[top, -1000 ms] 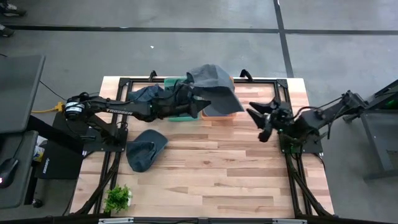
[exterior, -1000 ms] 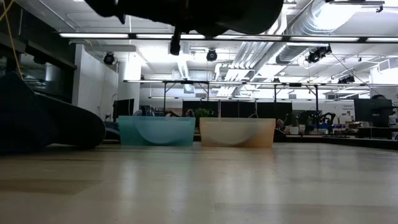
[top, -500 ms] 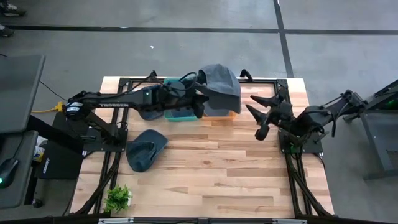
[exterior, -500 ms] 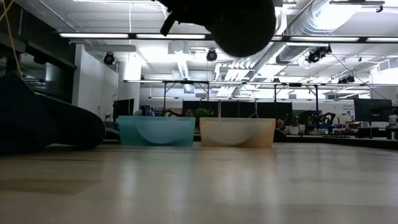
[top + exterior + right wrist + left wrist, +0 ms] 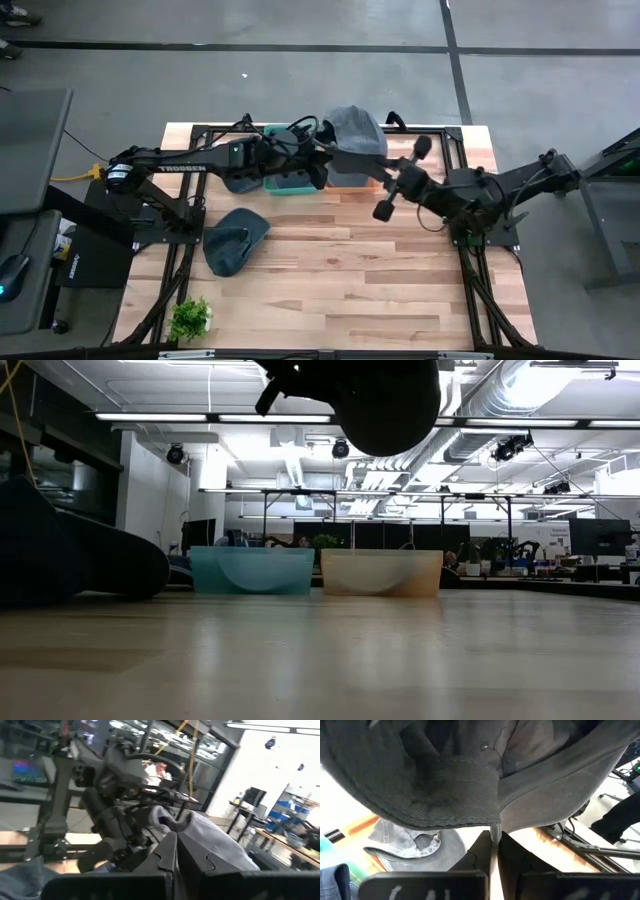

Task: Pick & Place hat
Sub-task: Put the gray cap into the orange bin

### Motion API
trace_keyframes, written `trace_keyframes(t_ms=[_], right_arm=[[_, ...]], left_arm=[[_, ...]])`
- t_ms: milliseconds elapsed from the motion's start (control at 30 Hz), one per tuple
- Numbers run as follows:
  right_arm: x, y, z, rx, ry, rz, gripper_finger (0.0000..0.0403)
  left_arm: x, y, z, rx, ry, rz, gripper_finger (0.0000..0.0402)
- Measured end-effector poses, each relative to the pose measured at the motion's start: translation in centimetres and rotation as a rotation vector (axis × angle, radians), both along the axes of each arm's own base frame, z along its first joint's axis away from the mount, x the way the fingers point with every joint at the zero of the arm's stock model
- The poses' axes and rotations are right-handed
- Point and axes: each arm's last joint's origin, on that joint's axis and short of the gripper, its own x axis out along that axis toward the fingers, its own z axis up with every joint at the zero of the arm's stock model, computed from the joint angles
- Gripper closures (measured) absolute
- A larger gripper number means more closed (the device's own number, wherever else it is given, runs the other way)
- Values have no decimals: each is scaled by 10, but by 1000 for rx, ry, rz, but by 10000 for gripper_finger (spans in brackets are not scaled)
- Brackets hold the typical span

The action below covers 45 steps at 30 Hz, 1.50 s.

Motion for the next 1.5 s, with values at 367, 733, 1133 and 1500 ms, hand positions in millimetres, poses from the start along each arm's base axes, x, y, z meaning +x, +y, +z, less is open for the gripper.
trace_keyframes(t_ms=[367,733,1133,1500], right_arm=[[29,-4,-5,-136,248,-46,360],[28,-1,-1,-296,405,-165,236],[33,-23,-13,-284,502,-181,242],[29,-33,-29,-202,605,-173,390]], left_arm=[[0,-1,0,-19,-6,-15,396],[0,-1,0,-34,-10,-27,396],[1,-1,0,-43,-12,-40,396],[1,-2,0,-70,-22,-71,396]])
